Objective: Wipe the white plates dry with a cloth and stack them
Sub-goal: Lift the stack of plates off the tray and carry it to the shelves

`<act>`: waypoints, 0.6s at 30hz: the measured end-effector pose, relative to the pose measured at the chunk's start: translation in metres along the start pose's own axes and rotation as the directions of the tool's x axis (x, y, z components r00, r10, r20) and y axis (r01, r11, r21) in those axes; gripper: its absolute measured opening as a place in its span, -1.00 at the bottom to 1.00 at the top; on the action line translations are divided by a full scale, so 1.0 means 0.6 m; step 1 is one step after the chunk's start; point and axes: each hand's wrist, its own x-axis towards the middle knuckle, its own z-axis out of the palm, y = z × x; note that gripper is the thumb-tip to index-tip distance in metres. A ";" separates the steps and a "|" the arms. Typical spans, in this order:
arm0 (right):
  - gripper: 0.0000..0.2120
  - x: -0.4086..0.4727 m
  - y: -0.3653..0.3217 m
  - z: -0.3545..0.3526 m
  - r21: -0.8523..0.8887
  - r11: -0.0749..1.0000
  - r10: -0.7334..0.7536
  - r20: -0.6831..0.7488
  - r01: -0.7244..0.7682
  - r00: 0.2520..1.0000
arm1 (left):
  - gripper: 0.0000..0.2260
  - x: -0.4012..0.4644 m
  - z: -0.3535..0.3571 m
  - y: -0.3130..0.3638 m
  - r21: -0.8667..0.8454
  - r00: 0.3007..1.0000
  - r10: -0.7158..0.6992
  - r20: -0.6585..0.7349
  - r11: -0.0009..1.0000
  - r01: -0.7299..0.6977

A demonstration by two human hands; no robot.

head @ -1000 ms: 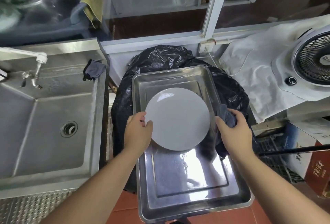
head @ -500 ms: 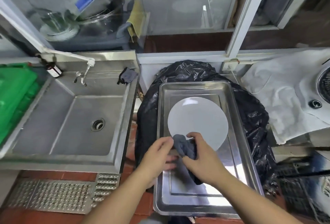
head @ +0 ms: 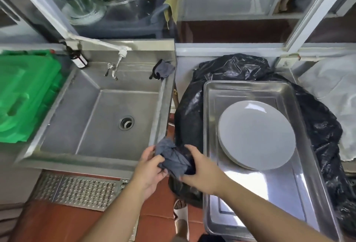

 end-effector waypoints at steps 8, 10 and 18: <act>-0.60 0.141 0.003 0.127 -0.265 0.959 0.108 0.011 -0.101 0.994 | -0.65 0.114 -0.116 0.012 0.148 0.990 -0.042 -0.132 0.987 0.062; -0.60 0.170 0.011 0.152 -0.326 0.938 0.129 0.019 -0.116 0.991 | -0.66 0.146 -0.139 0.003 0.183 0.986 -0.034 -0.162 0.981 0.064; -0.40 0.200 0.042 0.228 -0.179 0.967 0.186 0.008 -0.182 0.982 | -0.65 0.199 -0.193 -0.037 0.663 0.987 0.108 -0.117 0.748 -0.003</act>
